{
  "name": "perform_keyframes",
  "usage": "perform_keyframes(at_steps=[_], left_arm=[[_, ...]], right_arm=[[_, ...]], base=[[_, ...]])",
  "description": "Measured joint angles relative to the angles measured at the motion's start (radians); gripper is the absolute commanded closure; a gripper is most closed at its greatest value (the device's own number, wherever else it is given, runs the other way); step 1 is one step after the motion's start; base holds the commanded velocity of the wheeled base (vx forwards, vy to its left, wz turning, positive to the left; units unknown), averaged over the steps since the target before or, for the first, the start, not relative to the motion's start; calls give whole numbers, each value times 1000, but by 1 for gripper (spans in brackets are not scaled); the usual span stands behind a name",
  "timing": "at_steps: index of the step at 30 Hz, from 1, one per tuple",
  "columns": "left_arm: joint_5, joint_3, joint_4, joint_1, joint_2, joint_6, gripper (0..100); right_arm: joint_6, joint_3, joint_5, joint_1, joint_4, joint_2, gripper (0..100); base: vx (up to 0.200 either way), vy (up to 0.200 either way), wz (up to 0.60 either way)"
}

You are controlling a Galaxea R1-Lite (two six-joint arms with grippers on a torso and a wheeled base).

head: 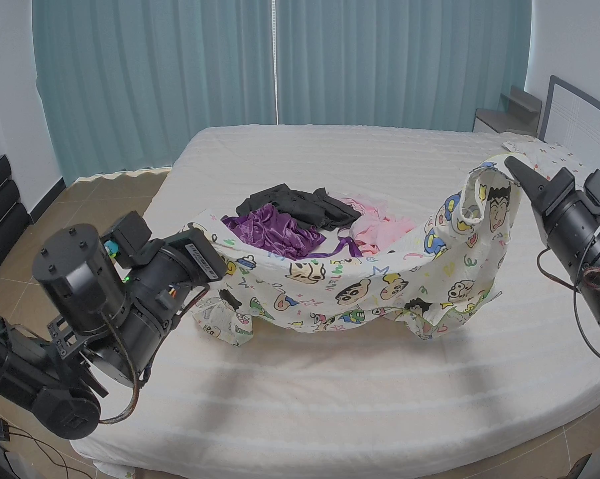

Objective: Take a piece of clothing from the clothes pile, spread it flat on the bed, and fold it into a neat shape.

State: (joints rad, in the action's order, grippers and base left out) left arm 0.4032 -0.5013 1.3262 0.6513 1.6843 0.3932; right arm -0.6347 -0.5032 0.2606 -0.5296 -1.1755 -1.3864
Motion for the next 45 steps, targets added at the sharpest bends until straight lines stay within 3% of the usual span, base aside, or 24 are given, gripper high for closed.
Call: perform_keyframes(at_steps=[8,45], left_arm=[[-6,4,-3,2,-41,30,100],[-5,-34,0,63,-40,22,100]], right_arm=[[2,26,-8,-30,0,71,100],[12,7,-9,-1,15,95,100]], base=[[0,0,0],[0,-200,0]])
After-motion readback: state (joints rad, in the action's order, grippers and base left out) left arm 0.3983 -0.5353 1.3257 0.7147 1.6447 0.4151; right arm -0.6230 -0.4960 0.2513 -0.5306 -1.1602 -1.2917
